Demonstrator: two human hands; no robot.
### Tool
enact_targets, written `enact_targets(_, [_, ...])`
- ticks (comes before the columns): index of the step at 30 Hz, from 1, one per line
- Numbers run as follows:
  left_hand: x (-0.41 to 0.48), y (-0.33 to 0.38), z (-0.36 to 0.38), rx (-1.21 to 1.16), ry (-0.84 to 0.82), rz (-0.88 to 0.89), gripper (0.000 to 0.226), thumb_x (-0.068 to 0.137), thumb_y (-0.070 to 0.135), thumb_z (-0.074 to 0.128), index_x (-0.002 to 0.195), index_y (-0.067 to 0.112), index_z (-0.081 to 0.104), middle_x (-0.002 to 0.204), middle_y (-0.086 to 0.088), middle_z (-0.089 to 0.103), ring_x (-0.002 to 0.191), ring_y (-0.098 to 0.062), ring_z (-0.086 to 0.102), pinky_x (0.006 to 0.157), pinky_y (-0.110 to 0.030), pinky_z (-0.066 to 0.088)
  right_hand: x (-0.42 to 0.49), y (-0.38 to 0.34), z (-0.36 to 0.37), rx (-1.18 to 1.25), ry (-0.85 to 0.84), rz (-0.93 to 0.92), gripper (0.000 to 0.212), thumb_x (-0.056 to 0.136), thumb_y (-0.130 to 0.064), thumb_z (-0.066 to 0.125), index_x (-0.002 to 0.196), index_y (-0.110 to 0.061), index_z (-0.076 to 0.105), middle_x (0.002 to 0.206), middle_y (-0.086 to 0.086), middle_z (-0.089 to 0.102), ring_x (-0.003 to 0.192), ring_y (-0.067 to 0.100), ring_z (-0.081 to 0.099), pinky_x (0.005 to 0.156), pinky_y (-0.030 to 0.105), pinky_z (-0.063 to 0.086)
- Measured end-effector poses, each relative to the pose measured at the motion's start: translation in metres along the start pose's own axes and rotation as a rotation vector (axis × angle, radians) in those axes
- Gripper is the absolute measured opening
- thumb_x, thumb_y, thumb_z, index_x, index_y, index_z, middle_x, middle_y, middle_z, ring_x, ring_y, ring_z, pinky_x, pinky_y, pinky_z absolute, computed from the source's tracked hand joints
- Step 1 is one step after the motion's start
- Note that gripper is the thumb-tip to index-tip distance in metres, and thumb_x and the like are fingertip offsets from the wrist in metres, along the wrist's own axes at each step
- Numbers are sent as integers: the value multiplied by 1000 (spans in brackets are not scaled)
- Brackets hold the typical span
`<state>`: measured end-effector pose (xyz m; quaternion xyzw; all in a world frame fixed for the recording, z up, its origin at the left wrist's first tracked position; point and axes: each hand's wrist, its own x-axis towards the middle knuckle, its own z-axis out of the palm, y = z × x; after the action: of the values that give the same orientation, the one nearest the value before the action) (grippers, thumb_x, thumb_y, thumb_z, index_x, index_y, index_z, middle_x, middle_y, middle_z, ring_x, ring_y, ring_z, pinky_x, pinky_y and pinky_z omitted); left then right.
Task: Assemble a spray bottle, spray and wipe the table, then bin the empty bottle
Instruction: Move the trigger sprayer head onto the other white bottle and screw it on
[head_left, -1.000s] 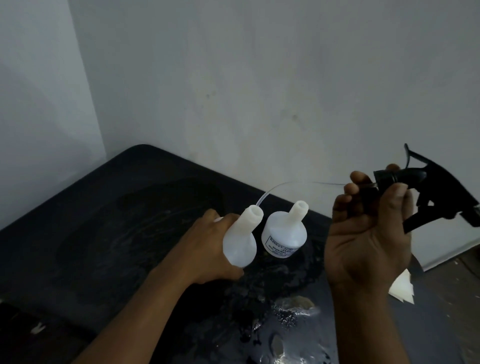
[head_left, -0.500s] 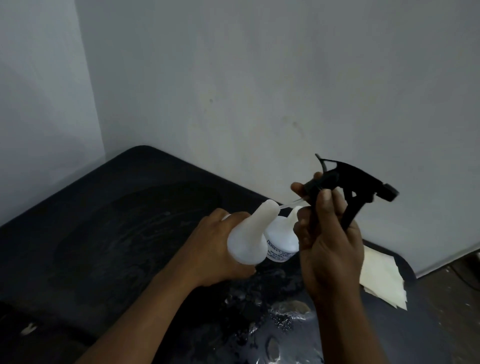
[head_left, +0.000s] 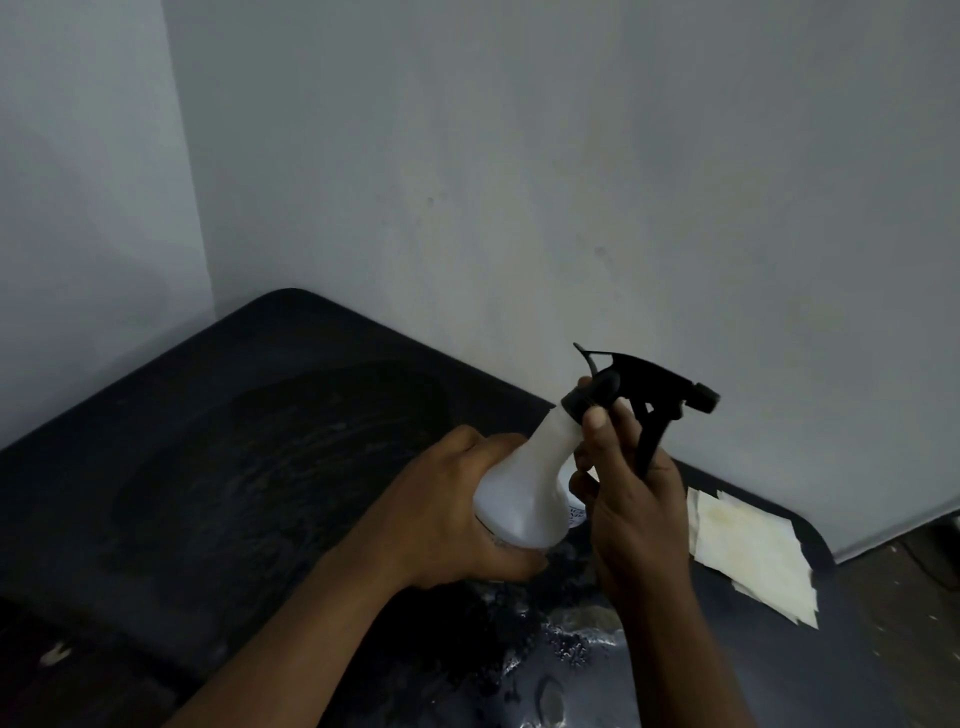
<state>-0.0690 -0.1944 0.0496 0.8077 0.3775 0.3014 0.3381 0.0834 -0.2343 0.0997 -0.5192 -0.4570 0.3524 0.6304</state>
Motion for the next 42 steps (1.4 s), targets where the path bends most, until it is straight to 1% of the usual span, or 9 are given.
enact_targets(5, [0,2,3,43,17,-5,85,51,69,77,127,48,47,108,15,53,94,-4,57,77,-33,56,0,5,-1,-16,-33,12,32,68,-62,72,92,-41,76,91,-17,75,85,-5,66,62,18,52])
enact_targets(11, [-2,2,2,95,53,-33,79,51,68,77,122,47,50,102,16,51,87,-5,57,72,-34,56,-2,8,5,12,15,-24,11,75,-37,72,83,-33,78,70,-13,71,63,-4,61,56,13,46])
enact_targets(19, [-2,11,2,88,63,-69,87,49,71,68,129,45,48,106,11,52,91,-9,58,74,-36,57,0,9,15,45,161,-120,21,65,-44,79,81,-32,75,70,-4,67,61,5,58,55,20,46])
enact_targets(24, [0,10,1,15,60,-84,87,46,69,71,127,45,50,103,13,53,88,-6,59,75,-38,57,0,11,11,23,50,-207,11,81,-28,75,91,-33,75,75,-7,71,66,3,63,61,17,49])
enact_targets(27, [0,8,0,12,75,-81,83,46,67,73,124,46,52,100,15,52,85,-3,58,74,-38,57,0,12,7,14,-13,-232,19,86,-18,67,92,-34,75,77,-7,73,69,3,66,62,17,51])
enact_targets(34, [-1,5,3,6,49,-69,85,49,67,76,127,46,50,104,15,51,91,-3,56,78,-34,55,5,19,6,104,28,-220,9,85,-18,65,91,-22,69,67,-1,61,58,8,56,55,22,46])
enact_targets(37, [0,5,4,-14,22,-49,81,51,63,82,124,48,51,103,16,52,89,-1,56,77,-31,55,7,20,3,159,0,-190,7,84,-22,66,89,-16,65,57,-8,58,48,4,49,47,18,40])
enact_targets(39, [0,5,4,-21,13,-40,76,50,65,81,119,50,50,101,16,52,87,-1,57,76,-33,56,9,20,1,206,-34,-163,8,86,-14,64,94,-12,63,61,-10,63,50,-1,52,48,14,42])
enact_targets(42, [-1,4,5,0,12,-24,77,52,66,80,120,50,48,102,15,52,88,-3,58,76,-34,56,10,20,-2,180,-63,-120,31,87,-14,62,117,-7,63,84,-3,68,61,0,57,55,15,46])
